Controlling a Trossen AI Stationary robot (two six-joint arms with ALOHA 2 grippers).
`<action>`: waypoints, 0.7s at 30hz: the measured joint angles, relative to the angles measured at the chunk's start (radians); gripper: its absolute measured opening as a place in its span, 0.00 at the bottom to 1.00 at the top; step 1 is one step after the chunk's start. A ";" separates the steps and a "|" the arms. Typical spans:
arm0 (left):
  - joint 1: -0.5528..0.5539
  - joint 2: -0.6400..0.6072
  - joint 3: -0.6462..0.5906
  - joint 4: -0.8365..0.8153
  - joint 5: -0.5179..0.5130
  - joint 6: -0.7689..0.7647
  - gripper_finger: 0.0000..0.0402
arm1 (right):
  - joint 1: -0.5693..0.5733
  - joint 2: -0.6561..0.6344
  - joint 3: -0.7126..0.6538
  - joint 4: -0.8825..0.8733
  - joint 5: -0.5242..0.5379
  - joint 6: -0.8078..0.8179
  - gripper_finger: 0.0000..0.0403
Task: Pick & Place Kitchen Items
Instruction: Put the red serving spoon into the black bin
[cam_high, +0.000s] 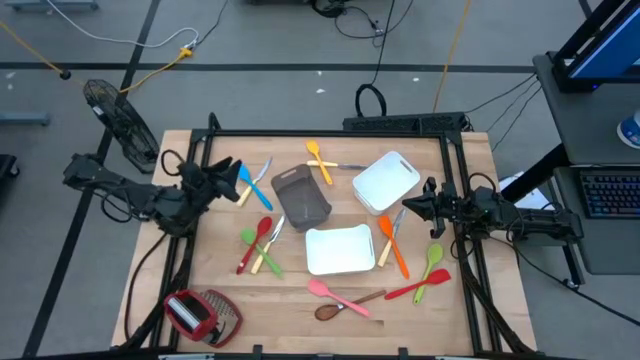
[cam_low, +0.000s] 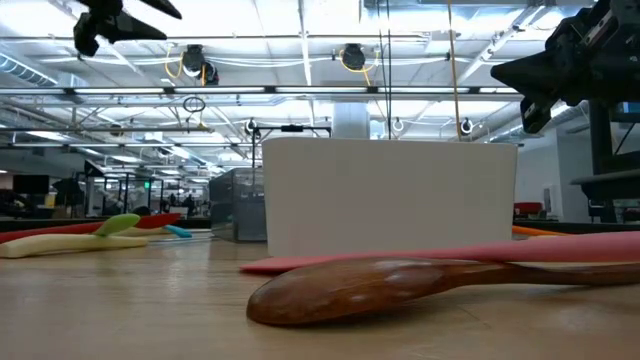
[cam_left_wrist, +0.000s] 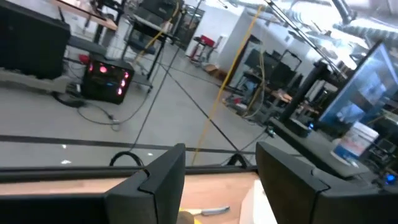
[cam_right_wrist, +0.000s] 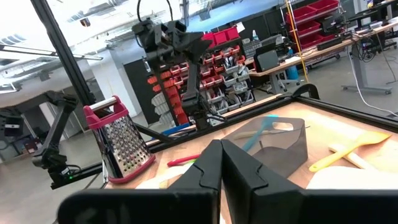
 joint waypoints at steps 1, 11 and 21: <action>0.012 0.009 0.016 -0.022 0.010 -0.015 0.50 | 0.000 0.000 0.000 0.000 0.000 0.000 0.00; 0.201 0.114 0.182 -0.503 0.408 -0.362 0.50 | 0.000 0.000 0.000 0.000 0.000 0.000 0.00; 0.416 0.328 0.320 -0.941 0.855 -0.535 0.50 | 0.000 0.000 0.000 0.000 0.000 0.000 0.00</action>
